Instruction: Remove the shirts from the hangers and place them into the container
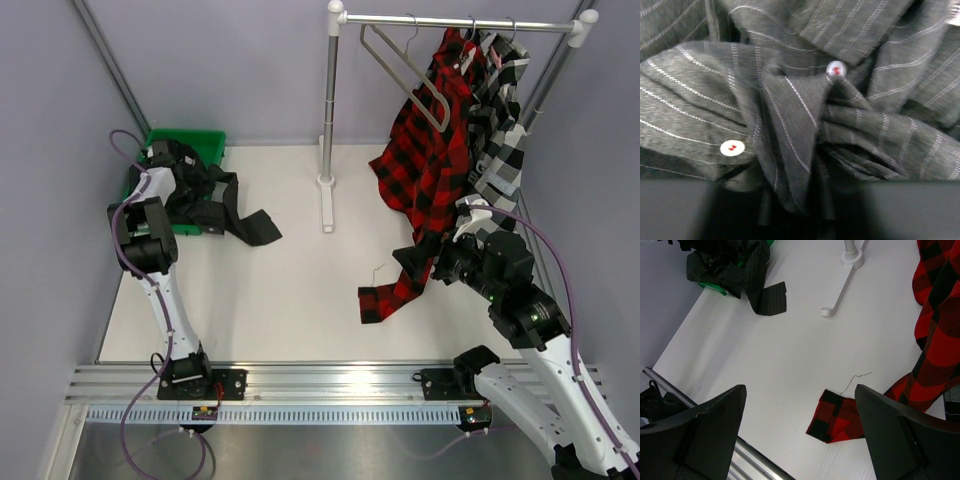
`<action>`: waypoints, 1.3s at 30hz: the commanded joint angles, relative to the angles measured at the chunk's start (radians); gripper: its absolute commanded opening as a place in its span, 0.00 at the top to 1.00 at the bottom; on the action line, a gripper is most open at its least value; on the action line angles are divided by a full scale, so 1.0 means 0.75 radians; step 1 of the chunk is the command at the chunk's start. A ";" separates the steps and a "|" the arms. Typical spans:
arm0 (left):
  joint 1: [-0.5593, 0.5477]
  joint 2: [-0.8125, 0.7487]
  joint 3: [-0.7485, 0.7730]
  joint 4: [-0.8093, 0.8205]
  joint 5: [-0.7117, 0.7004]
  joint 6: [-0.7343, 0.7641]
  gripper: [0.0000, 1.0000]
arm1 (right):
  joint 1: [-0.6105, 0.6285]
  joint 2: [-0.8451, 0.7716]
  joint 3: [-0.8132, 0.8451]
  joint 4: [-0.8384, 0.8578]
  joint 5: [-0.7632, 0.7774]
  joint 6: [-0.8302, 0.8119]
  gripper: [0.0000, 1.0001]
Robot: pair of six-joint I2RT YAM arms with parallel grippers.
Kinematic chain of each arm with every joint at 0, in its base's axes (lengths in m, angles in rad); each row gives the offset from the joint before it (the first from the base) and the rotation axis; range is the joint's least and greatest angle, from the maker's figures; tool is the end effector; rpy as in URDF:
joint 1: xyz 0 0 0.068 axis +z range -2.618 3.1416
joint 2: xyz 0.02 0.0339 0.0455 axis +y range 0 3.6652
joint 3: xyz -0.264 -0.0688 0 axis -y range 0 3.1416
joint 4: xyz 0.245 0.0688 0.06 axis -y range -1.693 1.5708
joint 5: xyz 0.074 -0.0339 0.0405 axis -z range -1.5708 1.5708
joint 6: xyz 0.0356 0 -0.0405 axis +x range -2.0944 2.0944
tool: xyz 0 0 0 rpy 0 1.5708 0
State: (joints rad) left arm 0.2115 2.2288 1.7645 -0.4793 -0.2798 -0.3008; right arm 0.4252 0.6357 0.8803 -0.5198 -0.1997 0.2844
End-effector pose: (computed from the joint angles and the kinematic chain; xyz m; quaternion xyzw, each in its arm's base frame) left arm 0.4779 0.1127 0.1787 -0.2803 0.9003 0.1189 0.3111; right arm 0.1206 0.0623 0.3582 -0.1158 0.7872 0.2831 0.5354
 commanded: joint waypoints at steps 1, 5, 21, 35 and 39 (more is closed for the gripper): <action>0.033 0.006 0.044 -0.060 0.093 -0.051 0.59 | -0.002 -0.001 0.017 0.016 0.015 -0.007 0.01; 0.031 -0.124 0.028 -0.058 0.081 -0.045 0.29 | -0.002 -0.015 0.015 0.020 0.013 -0.005 0.00; -0.349 -0.865 -0.342 -0.097 -0.105 -0.133 0.01 | -0.002 -0.109 0.011 0.039 0.033 -0.005 0.01; -0.756 -0.843 -0.808 0.021 -0.261 -0.417 0.01 | -0.002 -0.142 0.004 0.034 0.033 -0.003 0.00; -0.761 -0.712 -0.790 0.040 -0.279 -0.431 0.03 | -0.002 -0.150 0.006 0.030 0.033 -0.005 0.01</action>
State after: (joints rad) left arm -0.3588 1.6428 1.1648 -0.5133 -0.4294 -0.5735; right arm 0.4252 0.5350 0.8803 -0.5194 -0.1768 0.2844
